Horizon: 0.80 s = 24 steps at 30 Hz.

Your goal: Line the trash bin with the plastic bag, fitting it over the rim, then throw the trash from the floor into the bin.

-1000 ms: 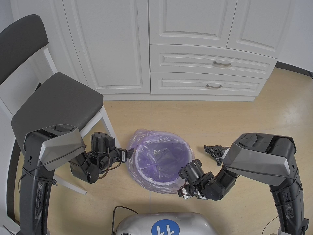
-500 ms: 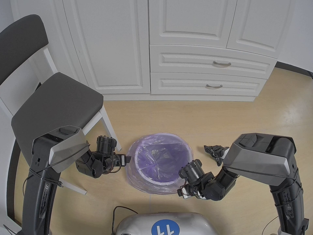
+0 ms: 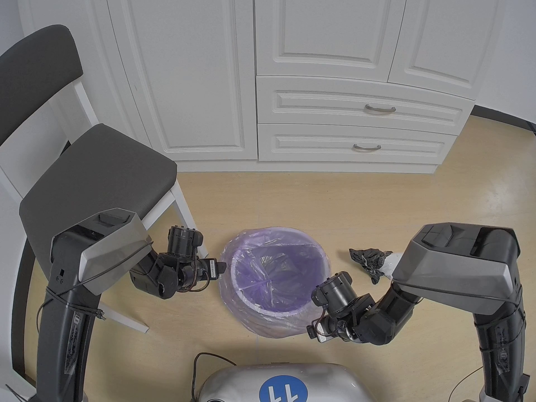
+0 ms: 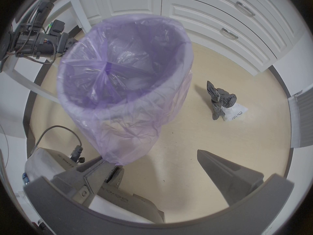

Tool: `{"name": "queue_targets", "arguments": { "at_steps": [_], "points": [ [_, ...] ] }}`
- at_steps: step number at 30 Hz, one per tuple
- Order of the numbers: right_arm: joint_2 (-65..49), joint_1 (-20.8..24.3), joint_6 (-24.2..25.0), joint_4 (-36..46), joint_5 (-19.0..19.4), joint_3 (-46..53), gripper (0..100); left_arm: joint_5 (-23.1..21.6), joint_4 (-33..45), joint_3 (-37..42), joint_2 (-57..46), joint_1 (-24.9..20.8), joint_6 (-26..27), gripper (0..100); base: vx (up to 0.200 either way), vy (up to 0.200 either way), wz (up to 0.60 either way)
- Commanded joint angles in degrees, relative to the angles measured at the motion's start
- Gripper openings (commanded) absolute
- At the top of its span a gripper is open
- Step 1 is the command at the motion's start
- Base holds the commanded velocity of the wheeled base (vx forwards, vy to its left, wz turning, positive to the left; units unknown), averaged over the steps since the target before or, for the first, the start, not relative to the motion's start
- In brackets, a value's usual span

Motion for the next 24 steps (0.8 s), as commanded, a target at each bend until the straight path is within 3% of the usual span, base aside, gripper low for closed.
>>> {"name": "queue_targets", "arguments": {
  "at_steps": [1, 5, 15, 24],
  "points": [
    [-7.2, 0.1, -2.4, -1.9, 1.8, 5.5, 100, 0.1, -0.1, 6.1, -6.7, -0.8, 2.0, 100, 0.000, 0.000, 0.00],
    [-11.2, -2.0, -6.6, -6.1, 4.4, 10.9, 100, -0.3, -0.9, 13.0, -12.7, -0.8, 7.9, 100, 0.000, 0.000, 0.00],
    [-18.6, -4.2, -7.8, -8.1, 6.2, 17.0, 100, 0.2, -3.1, 21.4, -17.9, -3.2, 8.6, 100, 0.000, 0.000, 0.00],
    [-6.5, -3.9, -6.1, -14.4, 6.6, 11.5, 100, 0.2, -14.4, 29.4, -21.6, -2.9, 8.4, 100, 0.000, 0.000, 0.00]
  ]
}}
